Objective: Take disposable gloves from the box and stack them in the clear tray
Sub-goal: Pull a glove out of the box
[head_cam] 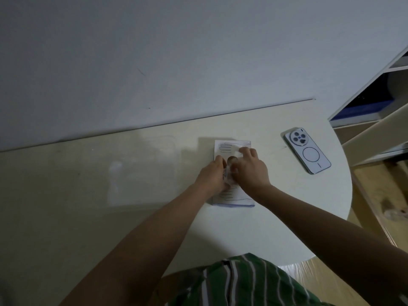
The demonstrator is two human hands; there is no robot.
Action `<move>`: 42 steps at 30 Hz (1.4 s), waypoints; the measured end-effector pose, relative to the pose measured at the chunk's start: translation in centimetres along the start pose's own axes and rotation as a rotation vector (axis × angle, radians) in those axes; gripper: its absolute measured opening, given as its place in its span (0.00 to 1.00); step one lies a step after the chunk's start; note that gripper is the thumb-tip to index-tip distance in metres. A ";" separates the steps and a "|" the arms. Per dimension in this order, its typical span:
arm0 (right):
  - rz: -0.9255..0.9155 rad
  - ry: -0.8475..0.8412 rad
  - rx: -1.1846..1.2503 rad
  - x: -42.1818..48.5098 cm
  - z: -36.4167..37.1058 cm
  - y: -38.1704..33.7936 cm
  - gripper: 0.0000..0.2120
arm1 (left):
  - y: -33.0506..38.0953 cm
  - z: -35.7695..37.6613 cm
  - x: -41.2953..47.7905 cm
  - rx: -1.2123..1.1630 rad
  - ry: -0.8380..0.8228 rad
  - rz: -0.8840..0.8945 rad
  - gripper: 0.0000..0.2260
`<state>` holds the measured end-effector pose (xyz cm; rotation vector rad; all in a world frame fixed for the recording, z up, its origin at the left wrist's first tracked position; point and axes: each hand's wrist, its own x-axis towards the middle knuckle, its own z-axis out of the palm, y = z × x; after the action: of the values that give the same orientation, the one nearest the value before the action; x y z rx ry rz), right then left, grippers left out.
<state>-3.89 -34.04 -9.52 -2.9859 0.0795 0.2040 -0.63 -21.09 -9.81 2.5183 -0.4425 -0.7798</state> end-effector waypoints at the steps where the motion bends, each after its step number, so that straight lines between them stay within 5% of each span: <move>1: -0.014 0.015 0.020 0.1 0.0 0.1 0.09 | 0.0 0.0 0.1 -0.009 -0.008 -0.009 0.26; 6: -0.050 0.065 0.207 0.6 -0.5 1.3 0.06 | -0.2 -0.1 0.5 -0.040 -0.037 -0.012 0.28; 9: -0.048 0.129 0.564 0.9 -1.8 2.1 0.05 | -0.1 0.0 0.7 -0.038 -0.051 -0.017 0.26; 15: 0.193 0.149 1.095 1.0 -4.1 2.8 0.11 | 0.2 -0.2 0.8 -0.057 -0.061 -0.006 0.22; 20: 0.219 0.033 1.111 0.9 -4.4 3.4 0.17 | 0.2 -2.2 -0.5 -0.450 -0.024 0.087 0.26; 24: 0.216 -0.027 1.132 1.2 -4.9 3.4 0.17 | 0.7 -5.1 -2.2 -0.816 -0.015 0.309 0.18; 29: 0.186 -0.085 1.109 1.3 -5.5 2.3 0.18 | 0.2 -7.2 -2.5 -1.073 0.169 0.064 0.17; 42: 0.029 -0.497 0.946 2.0 -7.0 -5.1 0.19 | -6.4 -11.9 -5.9 -0.839 0.376 -0.022 0.02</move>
<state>-0.64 -30.10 -2.25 -1.9356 0.1198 0.6795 2.88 -9.24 -1.80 1.8057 0.0522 -0.3606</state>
